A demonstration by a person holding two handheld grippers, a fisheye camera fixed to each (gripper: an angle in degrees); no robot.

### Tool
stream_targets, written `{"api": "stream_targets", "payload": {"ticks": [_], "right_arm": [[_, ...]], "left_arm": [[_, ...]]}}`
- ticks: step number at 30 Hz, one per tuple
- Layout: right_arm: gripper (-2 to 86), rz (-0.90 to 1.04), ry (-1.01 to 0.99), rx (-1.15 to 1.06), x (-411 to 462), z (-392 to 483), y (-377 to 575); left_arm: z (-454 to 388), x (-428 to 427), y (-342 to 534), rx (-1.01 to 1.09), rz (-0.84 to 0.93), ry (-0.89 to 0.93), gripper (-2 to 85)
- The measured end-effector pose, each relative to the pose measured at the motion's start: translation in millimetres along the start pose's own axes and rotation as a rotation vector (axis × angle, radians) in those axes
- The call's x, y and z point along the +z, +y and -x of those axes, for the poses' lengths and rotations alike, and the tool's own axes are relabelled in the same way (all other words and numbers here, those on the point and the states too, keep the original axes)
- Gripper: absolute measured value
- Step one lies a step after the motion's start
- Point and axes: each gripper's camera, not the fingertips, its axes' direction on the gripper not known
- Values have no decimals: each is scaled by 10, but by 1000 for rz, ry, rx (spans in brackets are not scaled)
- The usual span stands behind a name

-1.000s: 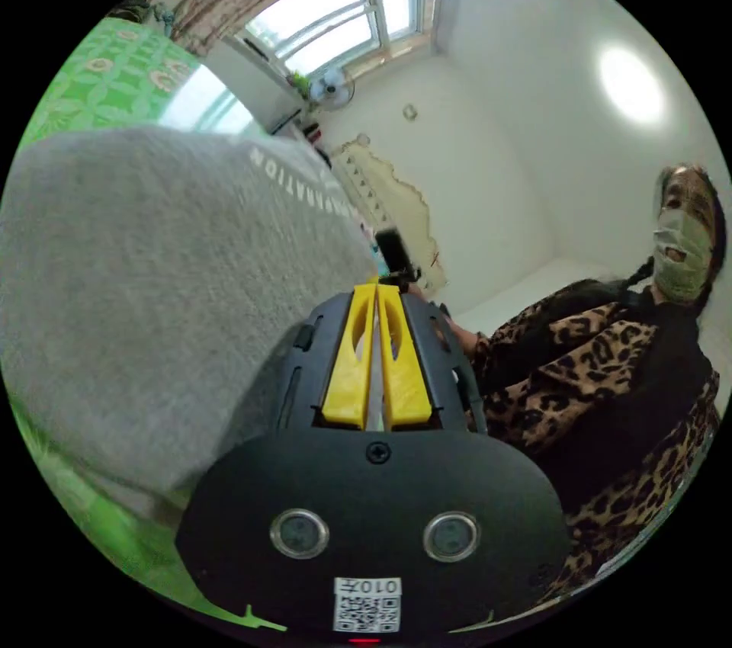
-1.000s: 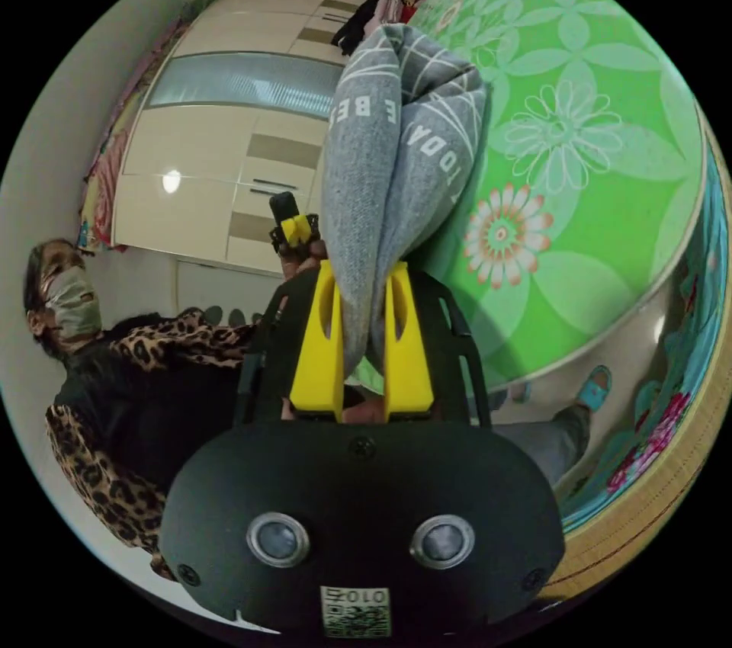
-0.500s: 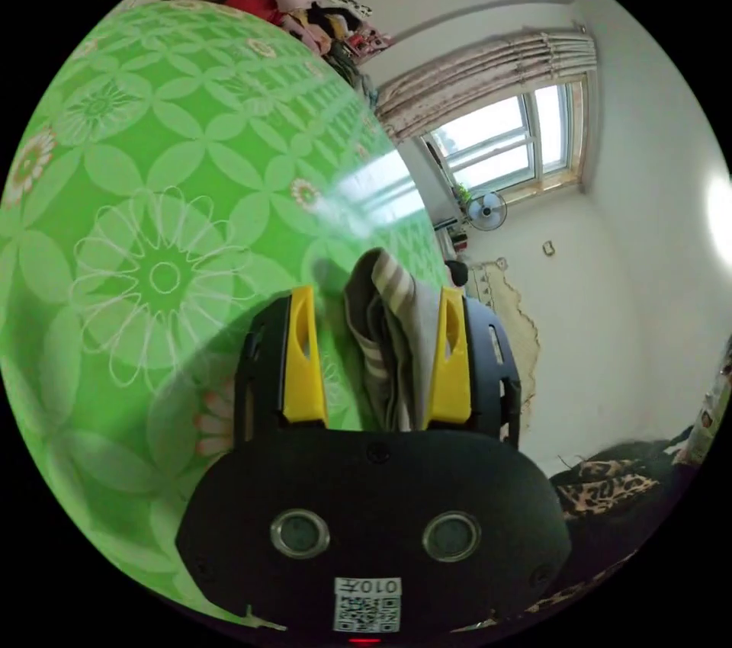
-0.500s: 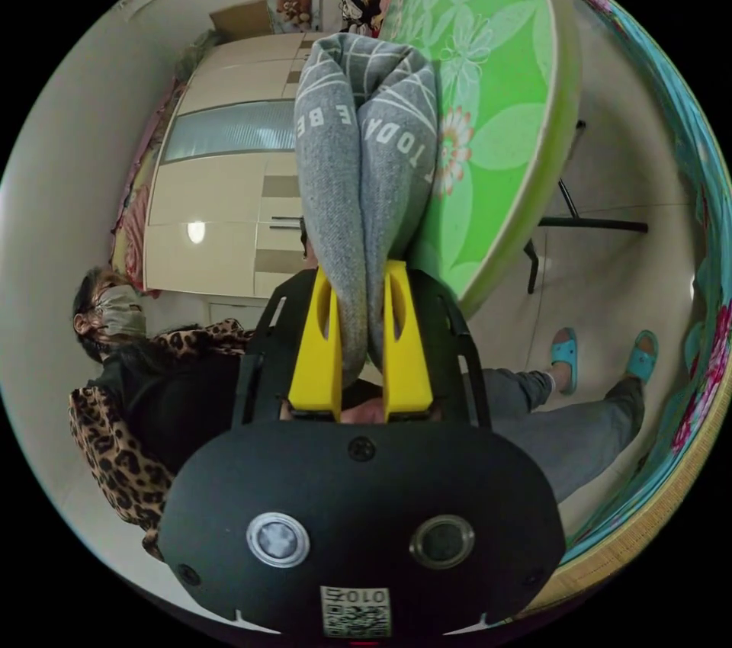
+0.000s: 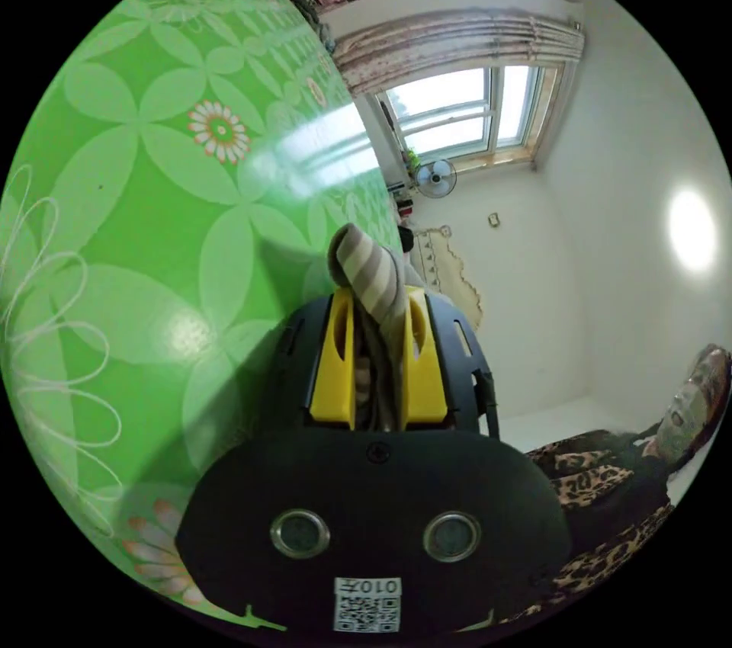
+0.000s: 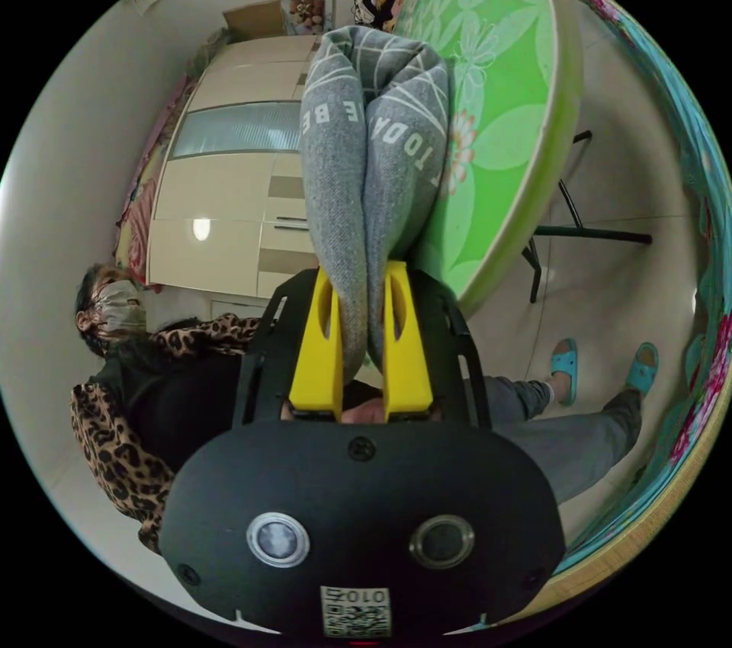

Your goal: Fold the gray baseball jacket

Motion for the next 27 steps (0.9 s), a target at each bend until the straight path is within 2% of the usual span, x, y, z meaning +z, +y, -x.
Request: {"api": "stream_targets", "payload": {"ticks": [4, 8, 13, 20, 27], "right_arm": [[78, -25, 9, 26, -41, 102, 117], [72, -4, 43, 57, -47, 108, 260], [69, 19, -4, 34, -90, 74, 346], [66, 73, -63, 13, -295, -14, 537], [66, 161, -57, -6, -396, 26, 641]], "left_arm": [[-142, -85, 127, 23, -34, 4, 104], [-476, -203, 294, 130, -30, -81, 96], [-149, -177, 531, -13, -85, -13, 88], [-411, -3, 804, -41, -124, -143, 75], [-260, 72, 1179, -117, -190, -125, 62]]}}
